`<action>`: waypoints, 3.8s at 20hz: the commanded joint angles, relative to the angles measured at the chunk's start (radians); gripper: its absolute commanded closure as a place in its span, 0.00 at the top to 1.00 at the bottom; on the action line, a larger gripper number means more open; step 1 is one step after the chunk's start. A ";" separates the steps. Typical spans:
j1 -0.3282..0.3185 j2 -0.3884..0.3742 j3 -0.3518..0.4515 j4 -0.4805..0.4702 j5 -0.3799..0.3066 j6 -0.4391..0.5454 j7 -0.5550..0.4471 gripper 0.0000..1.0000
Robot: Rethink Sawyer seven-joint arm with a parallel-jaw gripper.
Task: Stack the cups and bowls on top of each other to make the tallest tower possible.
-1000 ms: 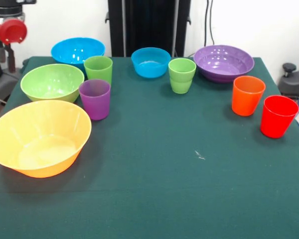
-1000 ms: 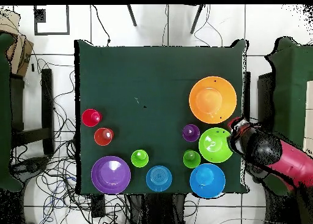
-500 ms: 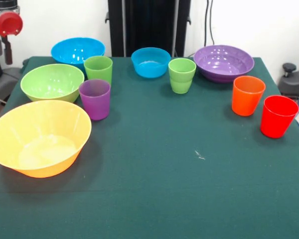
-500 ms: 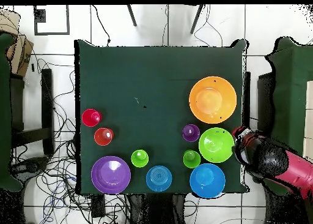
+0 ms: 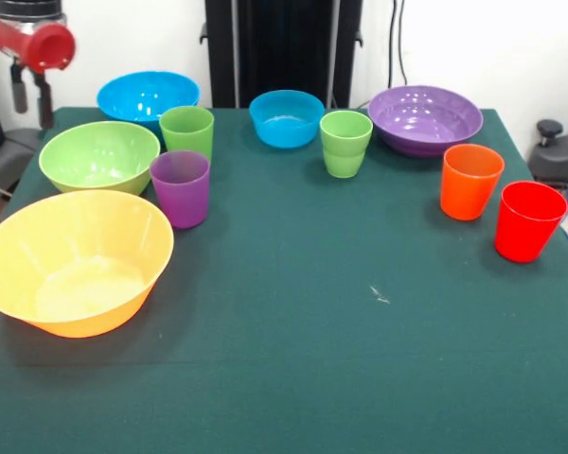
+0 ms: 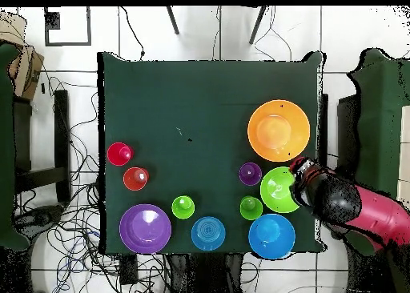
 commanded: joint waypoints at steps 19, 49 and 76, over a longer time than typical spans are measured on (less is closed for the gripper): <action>0.623 0.109 -0.120 -0.239 0.086 0.092 0.220 1.00; 0.271 0.028 -0.017 -0.052 0.141 0.038 -0.166 1.00; 0.322 0.158 -0.030 -0.156 0.086 -0.064 -0.038 1.00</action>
